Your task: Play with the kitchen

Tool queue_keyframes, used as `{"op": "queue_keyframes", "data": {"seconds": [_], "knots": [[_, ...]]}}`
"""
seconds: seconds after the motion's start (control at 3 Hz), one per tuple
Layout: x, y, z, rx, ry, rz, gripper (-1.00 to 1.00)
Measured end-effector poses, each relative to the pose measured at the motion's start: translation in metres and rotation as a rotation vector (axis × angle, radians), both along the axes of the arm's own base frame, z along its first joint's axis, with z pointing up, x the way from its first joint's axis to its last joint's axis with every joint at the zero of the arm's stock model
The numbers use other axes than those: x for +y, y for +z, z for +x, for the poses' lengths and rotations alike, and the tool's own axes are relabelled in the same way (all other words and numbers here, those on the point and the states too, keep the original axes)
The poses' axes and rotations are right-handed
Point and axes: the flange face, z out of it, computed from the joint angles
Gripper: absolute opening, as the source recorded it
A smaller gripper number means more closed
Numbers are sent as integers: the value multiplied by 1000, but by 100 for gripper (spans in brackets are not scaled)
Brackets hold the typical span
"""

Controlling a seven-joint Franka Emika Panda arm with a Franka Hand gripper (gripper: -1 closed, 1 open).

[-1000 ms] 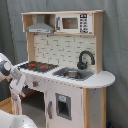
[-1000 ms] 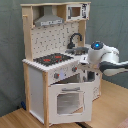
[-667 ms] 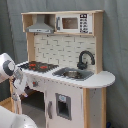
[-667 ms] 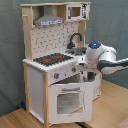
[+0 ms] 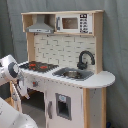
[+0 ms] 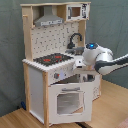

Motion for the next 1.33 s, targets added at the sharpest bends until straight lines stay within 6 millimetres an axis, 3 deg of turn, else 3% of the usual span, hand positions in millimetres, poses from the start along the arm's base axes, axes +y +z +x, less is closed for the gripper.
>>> {"op": "queue_keyframes", "data": {"seconds": [1.33], "knots": [[-1,-38,36,87,246,25,100]]}}
